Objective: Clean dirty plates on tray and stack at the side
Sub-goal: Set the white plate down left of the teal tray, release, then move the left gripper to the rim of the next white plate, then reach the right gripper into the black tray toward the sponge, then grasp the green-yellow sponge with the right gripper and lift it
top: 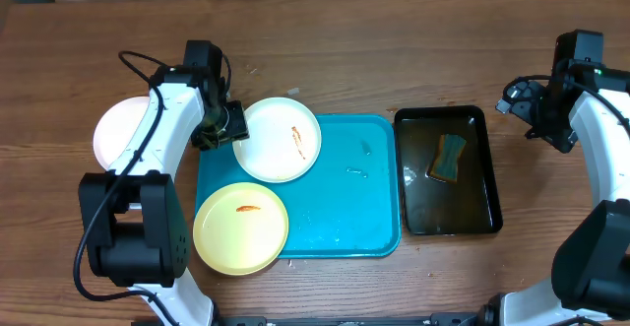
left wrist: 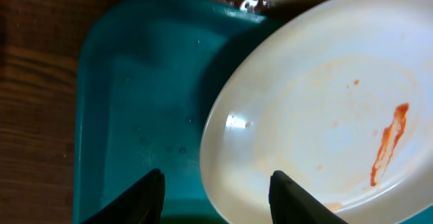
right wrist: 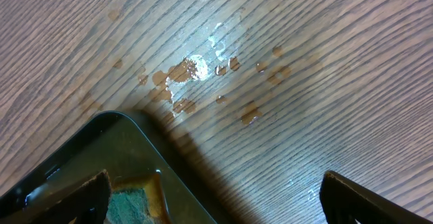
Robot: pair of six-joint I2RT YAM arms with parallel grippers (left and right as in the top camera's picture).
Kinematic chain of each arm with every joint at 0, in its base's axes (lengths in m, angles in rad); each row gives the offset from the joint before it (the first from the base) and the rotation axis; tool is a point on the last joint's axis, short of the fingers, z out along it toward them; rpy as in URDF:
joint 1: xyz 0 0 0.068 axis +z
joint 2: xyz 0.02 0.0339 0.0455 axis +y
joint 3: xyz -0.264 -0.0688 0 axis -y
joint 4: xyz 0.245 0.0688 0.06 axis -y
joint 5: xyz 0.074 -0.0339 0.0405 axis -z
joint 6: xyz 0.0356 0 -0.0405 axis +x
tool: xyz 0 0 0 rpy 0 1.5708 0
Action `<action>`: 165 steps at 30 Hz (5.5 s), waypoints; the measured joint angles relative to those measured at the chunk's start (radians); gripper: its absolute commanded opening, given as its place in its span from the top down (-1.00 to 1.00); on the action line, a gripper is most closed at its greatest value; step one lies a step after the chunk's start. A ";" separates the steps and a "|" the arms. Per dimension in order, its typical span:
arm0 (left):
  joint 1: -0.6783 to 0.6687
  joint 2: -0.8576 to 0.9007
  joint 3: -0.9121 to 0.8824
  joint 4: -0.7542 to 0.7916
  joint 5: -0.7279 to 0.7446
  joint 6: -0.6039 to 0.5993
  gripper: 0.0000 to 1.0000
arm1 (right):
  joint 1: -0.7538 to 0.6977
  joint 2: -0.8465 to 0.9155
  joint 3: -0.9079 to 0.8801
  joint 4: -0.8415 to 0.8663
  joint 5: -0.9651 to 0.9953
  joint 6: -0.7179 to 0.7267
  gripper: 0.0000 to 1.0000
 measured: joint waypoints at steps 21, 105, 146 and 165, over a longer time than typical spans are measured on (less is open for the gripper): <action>-0.008 0.000 -0.148 0.143 -0.003 -0.004 0.38 | 0.000 0.000 0.000 -0.001 0.000 0.000 -1.00; -0.389 0.000 -0.222 0.251 -0.022 -0.189 0.89 | 0.000 0.000 0.000 0.005 -0.219 -0.006 -0.45; -0.389 0.000 -0.223 0.271 -0.060 -0.192 0.74 | 0.330 0.000 -0.430 0.157 -0.154 0.004 0.51; -0.389 0.000 -0.223 0.271 -0.060 -0.193 0.72 | 0.330 0.000 -0.349 0.180 -0.138 -0.031 0.33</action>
